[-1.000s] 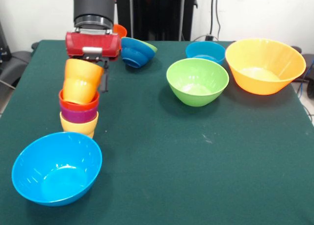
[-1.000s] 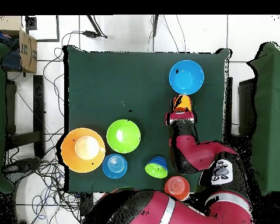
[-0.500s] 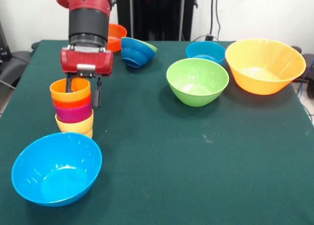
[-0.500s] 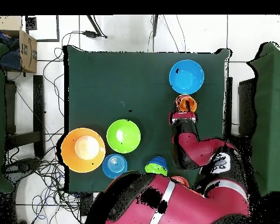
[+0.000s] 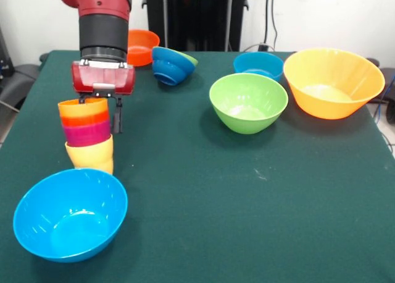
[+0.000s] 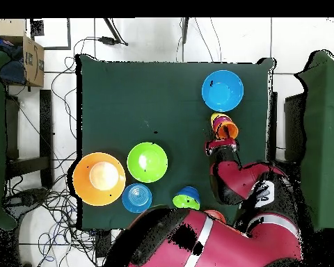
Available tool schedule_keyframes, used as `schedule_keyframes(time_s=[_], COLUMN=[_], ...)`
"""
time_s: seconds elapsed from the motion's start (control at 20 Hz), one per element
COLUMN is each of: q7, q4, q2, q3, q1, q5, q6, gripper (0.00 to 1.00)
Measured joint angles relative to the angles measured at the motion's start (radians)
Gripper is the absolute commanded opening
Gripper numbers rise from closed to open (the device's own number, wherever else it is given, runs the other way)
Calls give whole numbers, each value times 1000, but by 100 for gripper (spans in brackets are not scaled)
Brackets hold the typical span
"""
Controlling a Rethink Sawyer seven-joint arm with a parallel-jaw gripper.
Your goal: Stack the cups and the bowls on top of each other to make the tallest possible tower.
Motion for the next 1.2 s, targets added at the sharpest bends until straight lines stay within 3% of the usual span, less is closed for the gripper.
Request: schedule_keyframes(time_s=[0.55, 0.6, 1.2], q7=[0, 0, 0], q4=[0, 0, 1], q2=[2, 3, 4], q3=[110, 137, 168], q1=[-70, -89, -122], q5=[-15, -15, -10], q6=[170, 178, 178], gripper=[100, 0, 0])
